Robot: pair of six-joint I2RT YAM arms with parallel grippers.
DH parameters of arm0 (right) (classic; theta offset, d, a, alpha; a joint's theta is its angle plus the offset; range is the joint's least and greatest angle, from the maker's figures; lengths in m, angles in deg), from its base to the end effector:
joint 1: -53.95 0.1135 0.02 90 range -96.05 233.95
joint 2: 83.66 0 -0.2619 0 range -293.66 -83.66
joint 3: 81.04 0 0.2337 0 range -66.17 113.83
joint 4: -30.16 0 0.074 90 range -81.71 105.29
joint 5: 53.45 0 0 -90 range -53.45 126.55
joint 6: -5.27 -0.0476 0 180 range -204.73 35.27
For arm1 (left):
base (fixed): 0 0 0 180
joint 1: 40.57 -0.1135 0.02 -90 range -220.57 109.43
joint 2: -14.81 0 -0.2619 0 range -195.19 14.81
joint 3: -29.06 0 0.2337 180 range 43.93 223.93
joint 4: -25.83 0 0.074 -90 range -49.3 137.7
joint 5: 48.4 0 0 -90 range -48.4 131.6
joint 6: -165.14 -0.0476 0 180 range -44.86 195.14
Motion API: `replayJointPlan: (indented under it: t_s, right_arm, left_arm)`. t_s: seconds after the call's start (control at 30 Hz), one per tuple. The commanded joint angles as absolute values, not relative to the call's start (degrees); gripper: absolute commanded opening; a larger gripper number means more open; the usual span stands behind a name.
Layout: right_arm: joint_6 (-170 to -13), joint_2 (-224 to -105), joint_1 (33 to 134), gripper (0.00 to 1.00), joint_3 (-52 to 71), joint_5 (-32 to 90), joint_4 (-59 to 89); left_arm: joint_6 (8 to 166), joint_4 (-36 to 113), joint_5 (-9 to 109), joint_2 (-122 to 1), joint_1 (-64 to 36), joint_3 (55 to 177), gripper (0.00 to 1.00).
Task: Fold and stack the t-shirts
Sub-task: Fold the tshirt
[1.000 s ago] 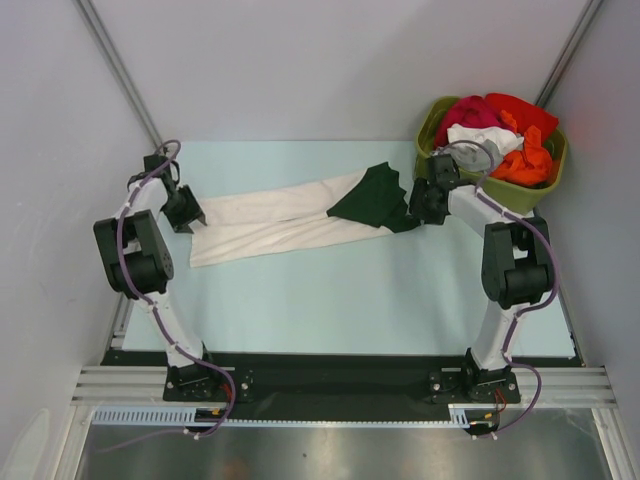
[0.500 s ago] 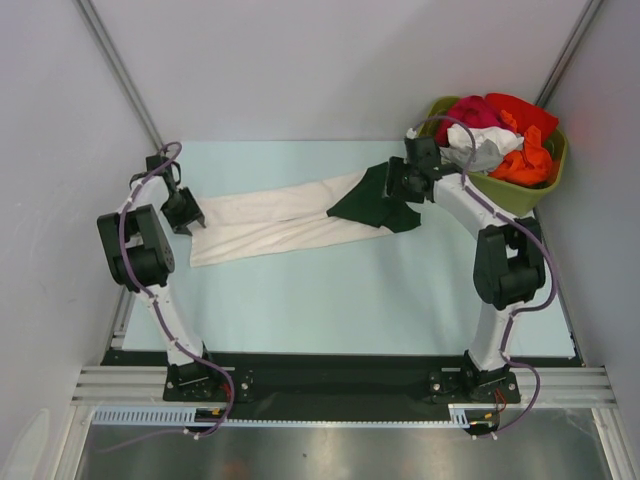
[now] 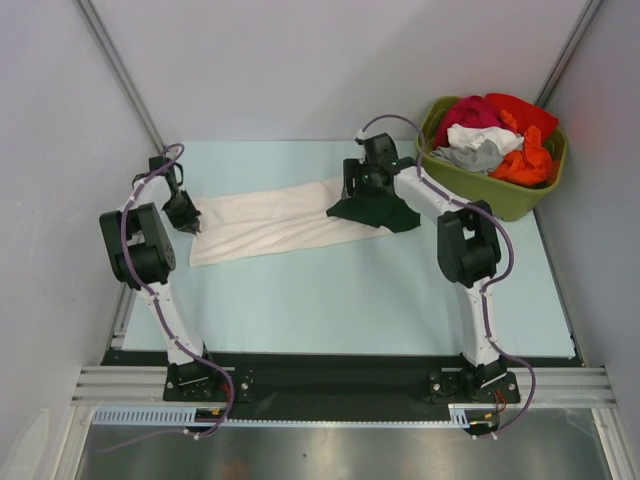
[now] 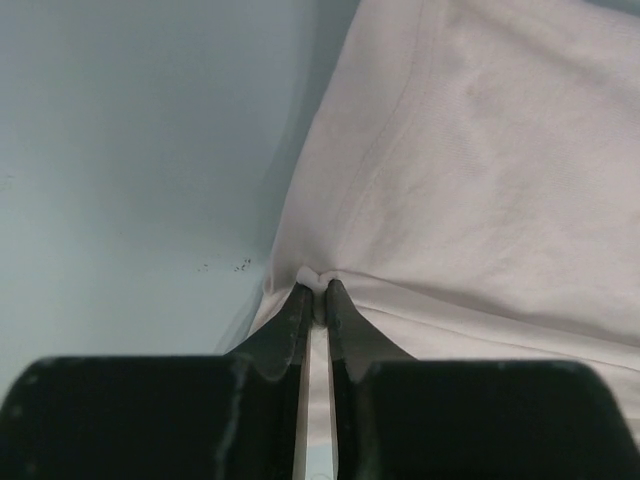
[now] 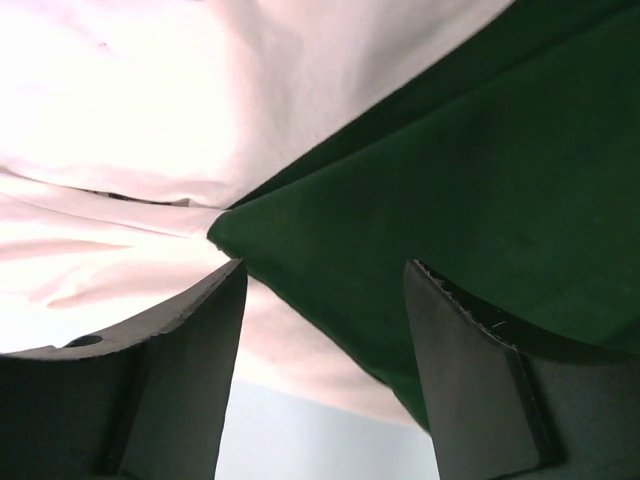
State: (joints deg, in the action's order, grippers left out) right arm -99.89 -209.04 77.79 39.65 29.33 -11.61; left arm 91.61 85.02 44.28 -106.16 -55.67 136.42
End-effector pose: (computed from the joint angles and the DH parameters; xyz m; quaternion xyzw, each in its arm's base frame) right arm 0.4440 0.2027 0.2201 -0.0934 0.9224 0.1787 0.3294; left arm 0.4040 0.1067 0.1670 -0.2655 0.9522 -0.0249 0.1492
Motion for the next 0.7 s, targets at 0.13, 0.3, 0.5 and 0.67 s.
replayJointPlan:
  t_s: [0.13,0.3,0.5,0.67]
  right_arm:
    - [-90.28,-214.69,78.83,0.71,47.64,25.92,-15.73]
    - [-87.55,-214.79,80.06,0.71,46.86,24.60,-15.56]
    - [-86.05,-215.93,82.86,0.71,47.12,23.72,-15.30]
    - [-85.96,-216.72,84.54,0.71,47.21,26.18,-15.12]
  left_arm:
    - [91.67,84.82,40.02,-101.56,-55.52,139.21,0.09]
    - [92.28,85.09,40.11,-101.12,-55.43,139.56,0.09]
    - [92.72,85.26,39.58,-100.33,-55.60,139.65,0.09]
    - [92.98,85.44,40.37,-100.33,-55.60,140.00,0.09]
